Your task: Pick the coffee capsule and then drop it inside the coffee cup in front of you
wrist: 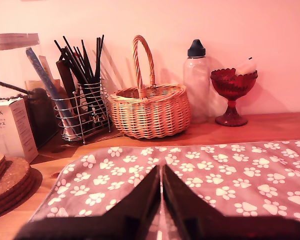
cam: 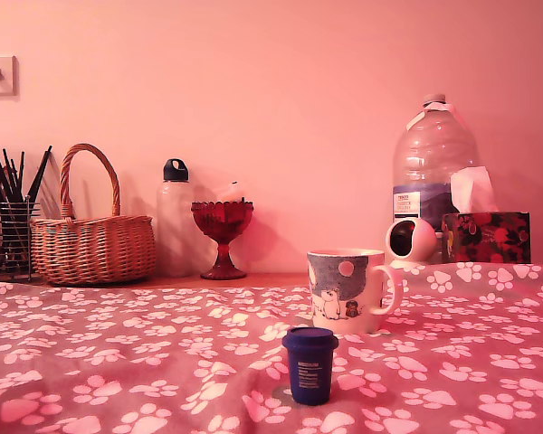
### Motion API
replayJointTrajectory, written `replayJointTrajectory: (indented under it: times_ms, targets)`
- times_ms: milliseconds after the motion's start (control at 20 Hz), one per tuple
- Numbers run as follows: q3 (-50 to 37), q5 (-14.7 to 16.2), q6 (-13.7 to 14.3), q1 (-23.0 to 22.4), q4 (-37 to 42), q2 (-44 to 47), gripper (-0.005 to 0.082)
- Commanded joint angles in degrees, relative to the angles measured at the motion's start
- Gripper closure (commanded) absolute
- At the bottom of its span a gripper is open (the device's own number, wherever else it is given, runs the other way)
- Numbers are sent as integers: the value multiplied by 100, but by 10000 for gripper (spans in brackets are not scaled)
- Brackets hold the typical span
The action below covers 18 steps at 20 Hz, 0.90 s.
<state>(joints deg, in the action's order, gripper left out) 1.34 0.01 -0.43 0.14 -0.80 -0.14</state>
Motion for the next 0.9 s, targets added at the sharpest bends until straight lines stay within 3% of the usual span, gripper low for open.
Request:
replayJointTrajectory:
  times_ms: [0,250,450,550,850]
  targets:
    - [146,892,-1161,-267,114,-57,788]
    - [146,940,-1163,-275,116,-57,789]
    - [170,1878,-1189,-317,612,-57,789]
    - [240,2100,-1318,-385,597,-50,789]
    - [525,2688,-1353,-761,553,619,789]
